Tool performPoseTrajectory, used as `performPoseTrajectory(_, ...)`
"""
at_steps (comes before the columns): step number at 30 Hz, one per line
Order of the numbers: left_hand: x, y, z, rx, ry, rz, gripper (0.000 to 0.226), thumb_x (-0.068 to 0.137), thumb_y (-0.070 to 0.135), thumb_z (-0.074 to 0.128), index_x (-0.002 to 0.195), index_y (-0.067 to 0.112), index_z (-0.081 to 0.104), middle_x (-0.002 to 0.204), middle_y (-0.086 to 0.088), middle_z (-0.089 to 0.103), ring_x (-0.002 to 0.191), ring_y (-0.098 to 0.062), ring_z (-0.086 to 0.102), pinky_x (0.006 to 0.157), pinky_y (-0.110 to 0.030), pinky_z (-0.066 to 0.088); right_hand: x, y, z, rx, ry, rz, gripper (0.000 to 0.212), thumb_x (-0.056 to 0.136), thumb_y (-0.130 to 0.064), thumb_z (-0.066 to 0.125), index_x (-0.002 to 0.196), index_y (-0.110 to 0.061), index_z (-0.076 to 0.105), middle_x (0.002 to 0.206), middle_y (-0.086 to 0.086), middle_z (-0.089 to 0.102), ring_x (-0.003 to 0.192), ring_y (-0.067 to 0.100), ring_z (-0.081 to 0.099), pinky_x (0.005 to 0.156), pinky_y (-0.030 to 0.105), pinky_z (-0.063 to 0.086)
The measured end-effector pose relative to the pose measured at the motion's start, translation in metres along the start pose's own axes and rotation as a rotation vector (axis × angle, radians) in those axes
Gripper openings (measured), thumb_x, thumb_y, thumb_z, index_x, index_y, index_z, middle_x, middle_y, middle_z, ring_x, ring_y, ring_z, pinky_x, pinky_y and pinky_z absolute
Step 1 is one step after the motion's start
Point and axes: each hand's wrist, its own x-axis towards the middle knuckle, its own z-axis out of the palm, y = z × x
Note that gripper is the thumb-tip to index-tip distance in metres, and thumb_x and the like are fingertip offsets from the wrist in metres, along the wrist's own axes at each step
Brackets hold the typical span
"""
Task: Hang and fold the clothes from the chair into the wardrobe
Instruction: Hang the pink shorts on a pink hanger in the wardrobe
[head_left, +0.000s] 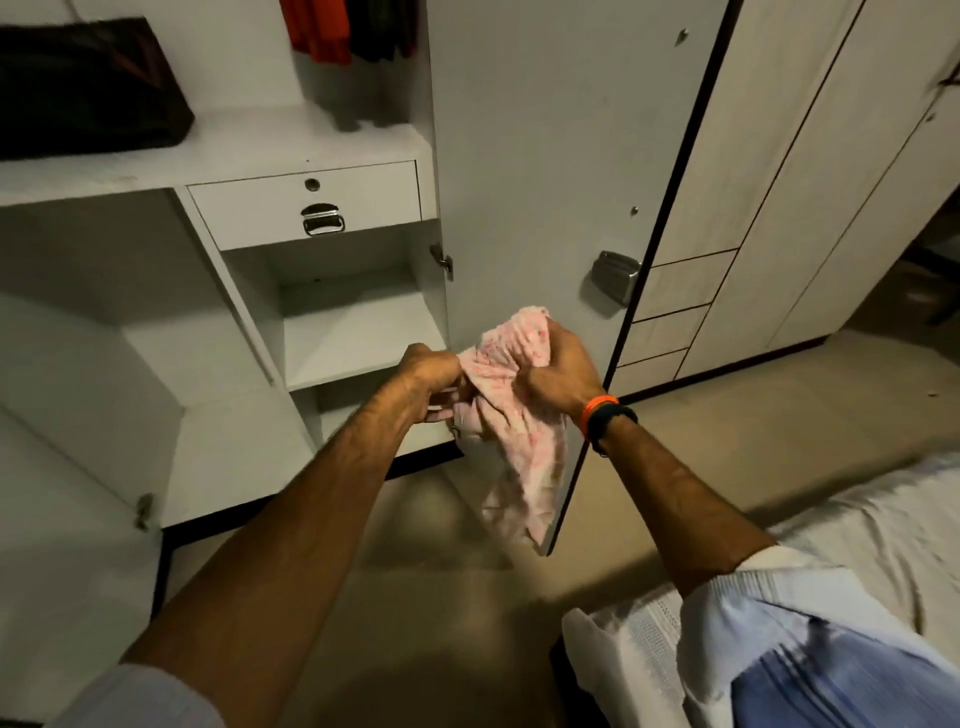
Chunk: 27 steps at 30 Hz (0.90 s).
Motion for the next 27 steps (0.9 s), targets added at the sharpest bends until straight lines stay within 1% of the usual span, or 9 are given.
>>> performPoseTrajectory(4,-0.008,-0.003,0.012,-0.379,-0.184,-0.126,0.062,0.098,0.061,0.037,0.099,0.005,0.063,0.094,-0.016,0.069,0.081,-0.028,0.068,0.069,-0.041,0.060,-0.010,-0.017,-0.003,-0.427,-0.163,-0.298,0.060,0.074,-0.010,0.066,0.133,-0.013,0.056,0.134,0.012,0.061,0.121,0.034,0.056,0.103,0.040,0.045)
performPoseTrajectory(6,-0.012,-0.006,0.018,-0.661,-0.326,-0.127,0.076,0.092,0.074,0.030,0.096,0.007,0.068,0.092,-0.015,0.072,0.080,-0.028,0.069,0.067,-0.040,0.059,-0.022,-0.028,-0.004,-0.475,-0.431,-0.392,0.044,0.067,-0.018,0.060,0.110,-0.016,0.067,0.108,0.006,0.070,0.099,0.030,0.063,0.086,0.034,0.050)
performPoseTrajectory(8,-0.014,-0.011,0.021,-0.779,-0.350,-0.094,0.067,0.097,0.063,0.035,0.093,0.006,0.070,0.082,-0.012,0.073,0.073,-0.025,0.069,0.068,-0.036,0.059,-0.030,-0.032,-0.006,-0.416,-0.536,-0.378,0.021,0.068,-0.022,0.056,0.085,-0.021,0.068,0.083,-0.003,0.066,0.080,0.020,0.059,0.074,0.029,0.046)
performPoseTrajectory(12,-0.017,-0.018,0.021,-0.785,-0.220,-0.082,0.035,0.103,0.023,0.036,0.091,0.006,0.064,0.079,-0.012,0.067,0.069,-0.024,0.065,0.065,-0.031,0.056,-0.028,-0.027,-0.013,-0.161,-0.479,-0.200,0.030,0.084,-0.001,0.058,0.100,-0.016,0.078,0.091,-0.010,0.073,0.080,0.003,0.064,0.082,0.022,0.051)
performPoseTrajectory(14,-0.018,-0.017,0.023,-0.828,-0.181,-0.092,0.031,0.099,0.016,0.036,0.098,0.003,0.064,0.089,-0.015,0.063,0.074,-0.026,0.061,0.070,-0.034,0.055,-0.028,-0.025,-0.010,-0.119,-0.334,-0.199,0.020,0.085,-0.008,0.066,0.097,-0.019,0.078,0.086,-0.012,0.072,0.076,0.003,0.065,0.080,0.024,0.055)
performPoseTrajectory(18,-0.031,-0.013,0.025,-0.821,-0.162,-0.059,0.028,0.098,0.017,0.043,0.101,0.003,0.067,0.087,-0.015,0.067,0.074,-0.028,0.064,0.068,-0.036,0.056,-0.028,-0.022,0.008,-0.149,-0.040,-0.129,0.024,0.080,-0.021,0.075,0.103,-0.015,0.073,0.095,-0.004,0.070,0.085,0.014,0.065,0.085,0.025,0.053)
performPoseTrajectory(21,-0.030,-0.017,0.022,-0.787,-0.166,-0.031,0.031,0.099,0.021,0.042,0.097,0.005,0.068,0.083,-0.013,0.068,0.071,-0.025,0.065,0.063,-0.030,0.055,-0.029,-0.023,0.013,-0.178,-0.035,-0.099,0.037,0.081,-0.022,0.074,0.116,-0.014,0.066,0.114,0.005,0.068,0.102,0.023,0.064,0.094,0.035,0.053)
performPoseTrajectory(24,-0.026,-0.025,0.014,-0.756,-0.192,-0.014,0.039,0.096,0.020,0.038,0.108,-0.001,0.068,0.093,-0.019,0.070,0.081,-0.030,0.068,0.076,-0.036,0.056,-0.028,-0.023,0.014,0.019,-0.082,0.054,0.043,0.081,-0.020,0.077,0.120,-0.015,0.061,0.094,-0.002,0.070,0.094,0.017,0.064,0.093,0.033,0.052)
performPoseTrajectory(27,-0.023,-0.029,0.006,-0.662,-0.166,-0.005,0.040,0.095,0.020,0.034,0.092,0.001,0.069,0.076,-0.013,0.068,0.062,-0.022,0.066,0.064,-0.030,0.055,-0.025,-0.022,0.014,0.141,-0.161,0.129,0.030,0.079,-0.008,0.077,0.106,-0.015,0.066,0.087,-0.003,0.069,0.092,0.018,0.067,0.092,0.036,0.056)
